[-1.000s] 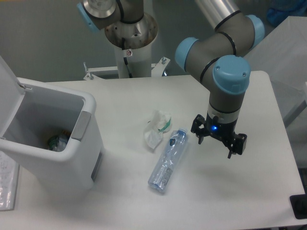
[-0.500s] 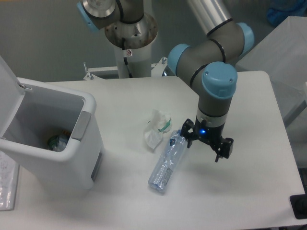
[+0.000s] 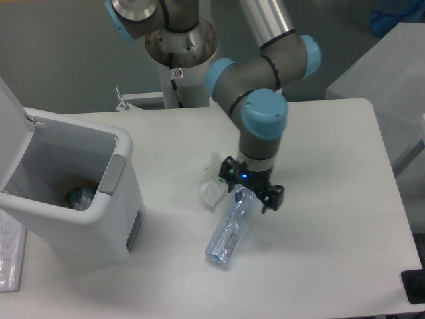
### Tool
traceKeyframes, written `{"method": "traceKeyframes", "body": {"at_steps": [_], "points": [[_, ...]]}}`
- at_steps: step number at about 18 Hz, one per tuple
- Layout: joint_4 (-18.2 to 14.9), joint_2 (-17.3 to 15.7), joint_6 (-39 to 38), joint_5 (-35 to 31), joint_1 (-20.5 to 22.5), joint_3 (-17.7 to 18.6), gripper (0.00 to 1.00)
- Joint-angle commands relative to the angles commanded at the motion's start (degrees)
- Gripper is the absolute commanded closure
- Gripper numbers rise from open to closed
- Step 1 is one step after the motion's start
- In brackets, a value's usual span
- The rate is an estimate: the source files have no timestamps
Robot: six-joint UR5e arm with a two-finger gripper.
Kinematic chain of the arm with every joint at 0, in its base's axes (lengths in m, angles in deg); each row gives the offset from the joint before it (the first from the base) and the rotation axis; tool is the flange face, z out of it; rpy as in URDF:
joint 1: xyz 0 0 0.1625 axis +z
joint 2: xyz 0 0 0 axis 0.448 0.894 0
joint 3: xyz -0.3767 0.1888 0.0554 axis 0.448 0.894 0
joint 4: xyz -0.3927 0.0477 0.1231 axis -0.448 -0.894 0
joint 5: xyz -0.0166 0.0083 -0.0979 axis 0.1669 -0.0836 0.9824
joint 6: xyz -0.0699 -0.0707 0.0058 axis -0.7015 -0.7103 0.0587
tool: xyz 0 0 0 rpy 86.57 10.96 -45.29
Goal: Place the trash in the trash can
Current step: 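Move the gripper over the crumpled white tissue and lower toward it, then close the gripper on the crumpled white tissue and lift it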
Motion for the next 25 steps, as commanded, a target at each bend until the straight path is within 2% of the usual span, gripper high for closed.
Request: {"method": "traceKeyframes", "body": {"at_steps": [2, 7, 10, 11, 12, 14, 15, 25], "points": [[-2.91, -1.05, -0.35, -1.49, -1.58, 0.61, 0.00], [-2.84, -1.50, -0.71, -6.15, -4.66, 5.35, 0.00], [-2.84, -0.88, -0.62, -6.24, -5.02, 6.24, 0.00], [-3.01, -0.88, -0.62, -6.24, -5.02, 6.24, 0.07], [-3.45, -0.88, -0.71, -6.24, -5.02, 6.24, 0.32], [-3.54, -0.88, -1.23, -6.24, -5.02, 6.33, 0.69], [-3.02, -0.88, -1.93, -6.42, -5.02, 6.33, 1.00], [-3.45, -1.41, -1.41, -5.72, -4.14, 3.78, 1.00]]}}
